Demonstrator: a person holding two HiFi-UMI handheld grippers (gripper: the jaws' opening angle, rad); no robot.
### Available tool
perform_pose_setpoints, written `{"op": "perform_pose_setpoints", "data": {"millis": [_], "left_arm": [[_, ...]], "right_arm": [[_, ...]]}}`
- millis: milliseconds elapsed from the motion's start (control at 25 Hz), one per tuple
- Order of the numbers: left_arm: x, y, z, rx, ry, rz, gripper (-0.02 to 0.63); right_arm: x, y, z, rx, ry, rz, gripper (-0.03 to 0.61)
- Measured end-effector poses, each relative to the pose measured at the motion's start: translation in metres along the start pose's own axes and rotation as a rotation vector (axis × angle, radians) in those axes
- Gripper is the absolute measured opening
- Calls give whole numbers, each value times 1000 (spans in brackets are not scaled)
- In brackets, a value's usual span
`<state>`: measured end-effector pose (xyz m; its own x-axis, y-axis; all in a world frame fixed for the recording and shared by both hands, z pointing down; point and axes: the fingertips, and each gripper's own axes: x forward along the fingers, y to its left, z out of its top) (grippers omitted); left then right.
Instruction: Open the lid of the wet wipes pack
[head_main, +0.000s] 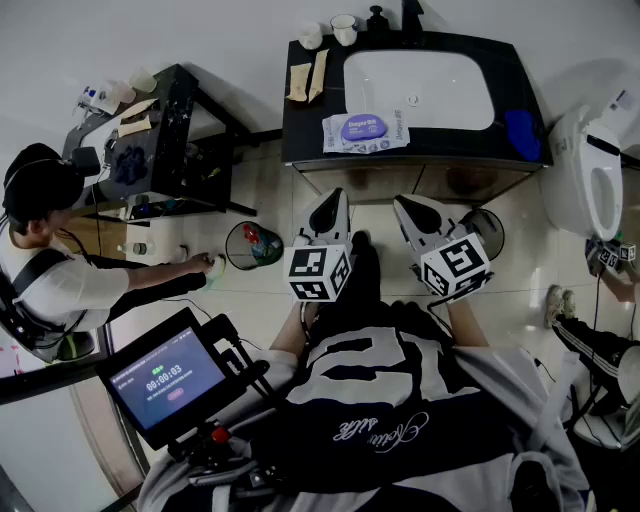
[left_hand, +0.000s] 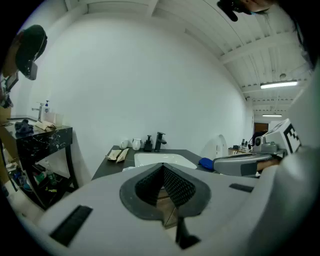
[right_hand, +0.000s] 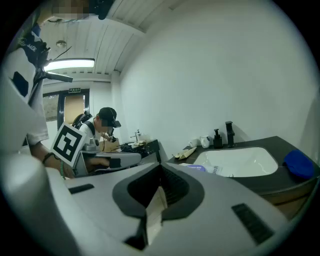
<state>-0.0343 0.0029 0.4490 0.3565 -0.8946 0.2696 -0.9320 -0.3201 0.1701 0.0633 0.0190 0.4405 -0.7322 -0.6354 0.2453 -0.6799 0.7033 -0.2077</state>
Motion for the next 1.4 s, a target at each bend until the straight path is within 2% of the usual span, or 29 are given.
{"op": "perform_pose_setpoints", "data": {"millis": [320,560,840,1040,1240,1400], "left_arm": [[103,86,-14,-2,136,-67,-2],[147,113,-42,-29,243,-118,-2],[178,125,-73,-68,334,-116,-2],[185,139,-89,-100,393,-74,-2],[185,136,-96,-96,418,-56,-2],[185,140,-99,-103,424,-37,-2]], "right_arm": [[114,-47,13,33,41,-23,6],[163,-70,-1,3,149,-7,59],[192,-91,-37,-153,336,33,110],[211,-101,-48,-282,420,87,110],[215,-99,-70,-408,517,188,110],[222,-101,-85,-481,561,200,110]]}}
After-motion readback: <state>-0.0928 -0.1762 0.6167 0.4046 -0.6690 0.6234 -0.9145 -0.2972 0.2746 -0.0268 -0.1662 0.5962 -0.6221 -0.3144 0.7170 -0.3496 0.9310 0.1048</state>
